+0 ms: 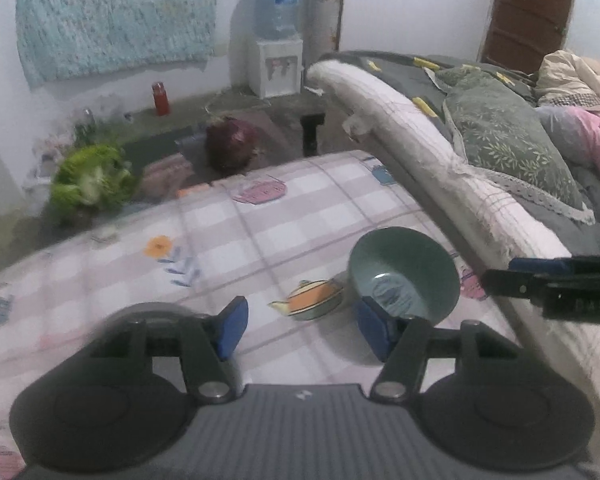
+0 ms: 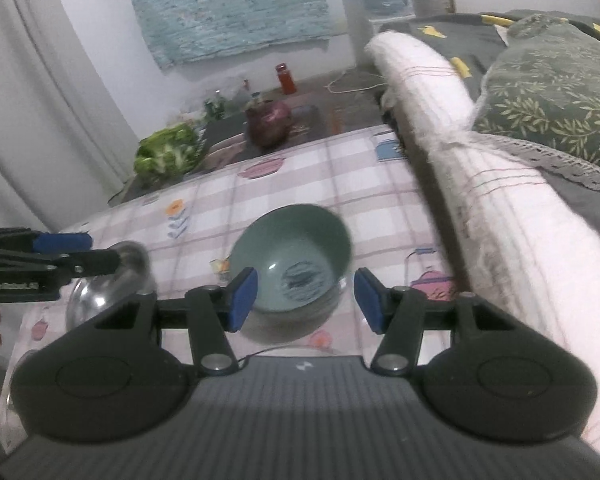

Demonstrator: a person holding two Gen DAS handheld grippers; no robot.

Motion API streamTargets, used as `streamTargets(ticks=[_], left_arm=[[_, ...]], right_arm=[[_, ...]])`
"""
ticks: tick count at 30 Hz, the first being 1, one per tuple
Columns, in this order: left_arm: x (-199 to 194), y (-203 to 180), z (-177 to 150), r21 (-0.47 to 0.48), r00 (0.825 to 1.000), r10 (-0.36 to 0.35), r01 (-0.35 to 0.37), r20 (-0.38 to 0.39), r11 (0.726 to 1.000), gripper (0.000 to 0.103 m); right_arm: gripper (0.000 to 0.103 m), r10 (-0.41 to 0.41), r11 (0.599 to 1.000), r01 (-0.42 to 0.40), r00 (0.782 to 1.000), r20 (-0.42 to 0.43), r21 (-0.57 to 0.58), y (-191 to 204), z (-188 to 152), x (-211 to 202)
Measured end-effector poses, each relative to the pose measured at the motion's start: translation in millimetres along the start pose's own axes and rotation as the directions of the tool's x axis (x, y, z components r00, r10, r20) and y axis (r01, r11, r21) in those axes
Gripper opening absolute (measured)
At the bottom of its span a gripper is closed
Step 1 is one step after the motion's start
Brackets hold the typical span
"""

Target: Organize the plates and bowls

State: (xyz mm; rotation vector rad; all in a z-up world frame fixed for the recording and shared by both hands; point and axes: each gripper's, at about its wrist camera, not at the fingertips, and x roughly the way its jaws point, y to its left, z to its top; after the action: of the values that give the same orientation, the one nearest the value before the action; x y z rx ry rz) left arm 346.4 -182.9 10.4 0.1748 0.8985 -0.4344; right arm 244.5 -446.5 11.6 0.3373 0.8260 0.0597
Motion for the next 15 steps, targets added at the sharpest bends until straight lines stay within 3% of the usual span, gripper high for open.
streamTargets(ticks=[8, 12, 15], left_arm=[[52, -23, 15, 0.001, 0.999, -0.015, 0.015, -0.047, 1.0, 0.054], [70, -33, 20, 0.006, 0.997, -0.016, 0.017, -0.079, 1.0, 0.044], [82, -38, 20, 0.015, 0.993, -0.018, 0.02, -0.116, 1.0, 0.024]], right_arm=[[0.052, 0.015, 0.999, -0.013, 0.999, -0.042, 0.051, -19, 11, 41], [0.047, 0.009, 0.999, -0.006, 0.998, -0.059, 0.053, -23, 13, 59], [0.037, 0.008, 0.998, -0.004, 0.997, -0.07, 0.061, -26, 13, 68]])
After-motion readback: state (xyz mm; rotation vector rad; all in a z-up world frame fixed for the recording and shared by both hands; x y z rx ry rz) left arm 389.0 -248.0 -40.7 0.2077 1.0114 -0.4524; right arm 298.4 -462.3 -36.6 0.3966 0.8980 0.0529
